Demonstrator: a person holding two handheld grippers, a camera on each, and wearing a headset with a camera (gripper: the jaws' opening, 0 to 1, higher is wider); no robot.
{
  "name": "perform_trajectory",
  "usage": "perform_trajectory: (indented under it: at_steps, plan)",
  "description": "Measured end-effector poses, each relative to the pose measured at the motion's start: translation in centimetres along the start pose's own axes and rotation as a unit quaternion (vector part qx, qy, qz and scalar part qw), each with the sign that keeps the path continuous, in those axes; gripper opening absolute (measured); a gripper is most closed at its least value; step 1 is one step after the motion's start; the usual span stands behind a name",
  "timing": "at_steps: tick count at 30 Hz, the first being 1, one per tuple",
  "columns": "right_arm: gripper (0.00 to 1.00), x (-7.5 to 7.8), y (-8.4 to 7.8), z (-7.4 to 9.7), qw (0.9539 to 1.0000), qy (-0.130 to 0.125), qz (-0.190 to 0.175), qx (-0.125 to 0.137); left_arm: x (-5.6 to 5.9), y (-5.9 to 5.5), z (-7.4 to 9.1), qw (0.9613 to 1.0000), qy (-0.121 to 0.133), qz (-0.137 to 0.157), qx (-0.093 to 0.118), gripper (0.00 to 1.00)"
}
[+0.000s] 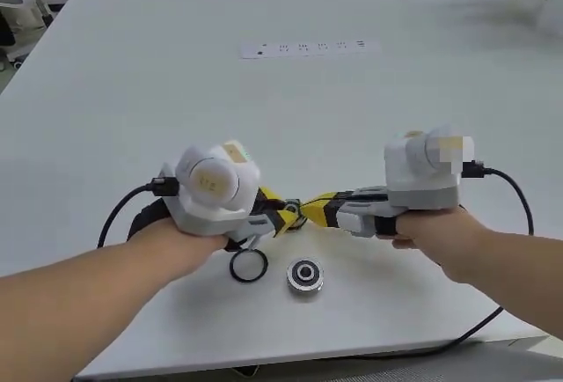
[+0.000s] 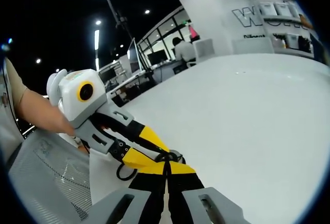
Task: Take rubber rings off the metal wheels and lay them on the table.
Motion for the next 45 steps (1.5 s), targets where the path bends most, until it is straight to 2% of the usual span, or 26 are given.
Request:
perform_trajectory:
  at_steps: [3,4,5,6,9,13,19,26,37,45]
  plan:
    - [0.00,-0.3,0.0,-0.1,0.9999,0.010,0.005,0.001,0.0,0.0,0.0,1.0000,0.000,0.001,0.000,0.12]
    - [0.00,-1.7,0.2,-0.2,0.9976,0.069,0.000,0.009,0.0,0.0,0.0,1.0000,0.001,0.001,0.000,0.12]
    - [0.00,-0.8,0.3,0.0,0.9996,0.023,0.014,0.004,0.0,0.0,0.0,1.0000,0.001,0.000,0.001,0.12]
    - [0.00,-0.6,0.4,0.0,0.9995,0.022,0.021,0.003,0.0,0.1,0.0,1.0000,0.002,0.001,0.002,0.12]
    - [0.00,-0.3,0.3,0.1,0.9997,0.022,0.007,0.005,0.0,0.1,0.1,1.0000,0.003,0.002,0.002,0.12]
    - [0.00,-0.6,0.3,0.1,0.9997,0.024,0.004,0.005,0.0,0.0,0.1,1.0000,0.003,0.006,0.004,0.12]
    - [0.00,0.0,0.2,0.0,1.0000,0.005,0.001,-0.002,0.0,0.0,0.1,1.0000,0.003,0.002,0.006,0.13]
    - [0.00,-0.1,0.0,-0.2,1.0000,-0.006,-0.003,-0.005,0.0,0.1,0.1,1.0000,0.001,-0.003,0.003,0.13]
    - [0.00,-0.1,0.2,-0.2,0.9999,-0.007,-0.011,0.000,0.0,0.2,0.3,0.9999,-0.011,-0.001,0.001,0.15]
    - [0.00,0.0,0.4,-0.2,0.9999,-0.006,-0.015,0.004,0.3,0.7,1.2,0.9996,-0.019,0.005,0.017,0.20]
Point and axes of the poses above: the centre of the closed fingertips' face, and the gripper's own axes: z roughly backward along the fingers, x roughly to its right, y roughly out of its top, the point moved 5 cm from there along z, roughly backward along the fingers, and after that the axes turned 2 degrees about x, right-handed, at the moved point
